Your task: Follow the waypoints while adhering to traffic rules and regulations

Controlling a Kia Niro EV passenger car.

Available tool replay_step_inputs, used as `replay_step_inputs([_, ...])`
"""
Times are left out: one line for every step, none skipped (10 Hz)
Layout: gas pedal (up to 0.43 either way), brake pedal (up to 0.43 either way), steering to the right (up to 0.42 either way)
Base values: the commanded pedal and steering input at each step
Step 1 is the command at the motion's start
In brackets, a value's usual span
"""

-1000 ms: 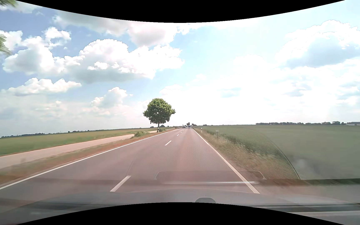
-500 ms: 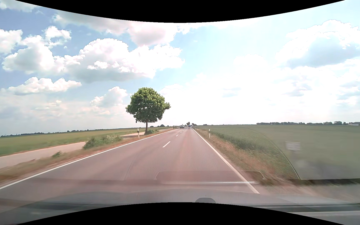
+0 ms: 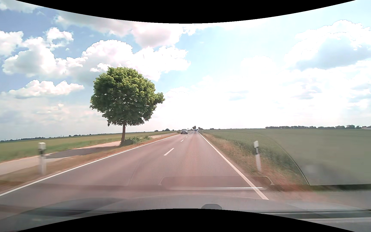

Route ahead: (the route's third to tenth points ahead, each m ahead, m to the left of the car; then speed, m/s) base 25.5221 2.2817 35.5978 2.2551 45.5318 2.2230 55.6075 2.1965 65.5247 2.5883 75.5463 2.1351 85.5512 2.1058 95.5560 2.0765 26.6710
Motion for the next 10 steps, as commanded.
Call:
replay_step_inputs([0.268,0.000,-0.002])
replay_step_inputs([0.268,0.000,-0.002])
replay_step_inputs([0.268,0.000,-0.001])
replay_step_inputs([0.268,0.000,-0.001])
replay_step_inputs([0.268,0.000,-0.001])
replay_step_inputs([0.268,0.000,-0.001])
replay_step_inputs([0.268,0.000,-0.001])
replay_step_inputs([0.268,0.000,0.000])
replay_step_inputs([0.268,0.000,0.000])
replay_step_inputs([0.268,0.000,-0.001])
